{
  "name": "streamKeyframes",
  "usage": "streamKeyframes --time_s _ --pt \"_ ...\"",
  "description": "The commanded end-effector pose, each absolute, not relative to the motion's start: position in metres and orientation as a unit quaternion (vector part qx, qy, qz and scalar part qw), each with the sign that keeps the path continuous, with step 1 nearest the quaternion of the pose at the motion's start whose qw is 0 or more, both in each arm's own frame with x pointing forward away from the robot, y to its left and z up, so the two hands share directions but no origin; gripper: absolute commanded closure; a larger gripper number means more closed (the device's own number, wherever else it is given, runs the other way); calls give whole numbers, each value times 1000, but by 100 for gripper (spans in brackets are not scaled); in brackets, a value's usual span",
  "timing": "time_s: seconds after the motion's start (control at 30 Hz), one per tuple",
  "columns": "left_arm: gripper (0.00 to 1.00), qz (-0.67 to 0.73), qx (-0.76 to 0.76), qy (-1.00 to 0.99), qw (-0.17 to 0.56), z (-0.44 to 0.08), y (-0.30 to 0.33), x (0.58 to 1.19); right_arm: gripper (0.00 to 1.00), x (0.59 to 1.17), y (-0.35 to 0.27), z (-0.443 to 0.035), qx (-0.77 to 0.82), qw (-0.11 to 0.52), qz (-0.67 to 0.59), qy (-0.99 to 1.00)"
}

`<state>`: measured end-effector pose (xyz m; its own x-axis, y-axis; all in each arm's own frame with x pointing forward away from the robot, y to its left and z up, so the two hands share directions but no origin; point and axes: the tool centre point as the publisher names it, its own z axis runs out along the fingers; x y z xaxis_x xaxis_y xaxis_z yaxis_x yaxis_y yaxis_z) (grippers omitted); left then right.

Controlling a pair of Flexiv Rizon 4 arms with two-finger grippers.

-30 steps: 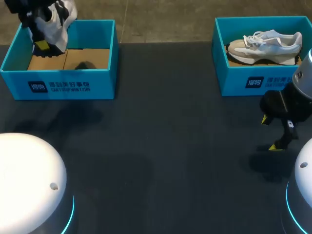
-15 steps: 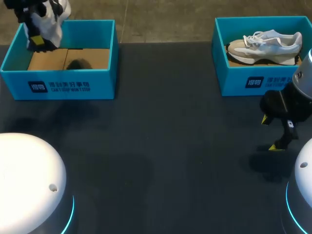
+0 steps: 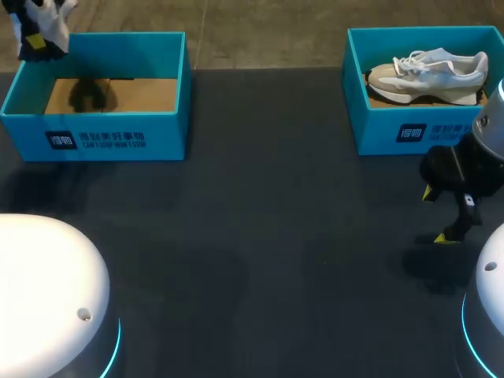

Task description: Take the shoe out of the shoebox, open the shoe tongue, remove and reinsert the insole, then place the shoe into the shoebox

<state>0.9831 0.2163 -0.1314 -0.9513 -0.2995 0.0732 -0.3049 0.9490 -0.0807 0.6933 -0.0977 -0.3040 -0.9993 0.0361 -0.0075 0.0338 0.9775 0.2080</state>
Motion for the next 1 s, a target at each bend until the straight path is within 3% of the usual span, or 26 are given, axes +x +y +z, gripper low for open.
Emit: streamKeyframes --time_s 0.03,0.63,1.0 --pt "100 42 151 -986 51 -134 219 1008 0 692 -97 -304 18 7 103 994" --pt "100 74 51 -994 60 -148 228 1030 0 692 -97 -304 18 7 103 994" --pt "100 -8 -210 -976 56 -149 239 1016 0 692 -97 -304 18 7 103 994"
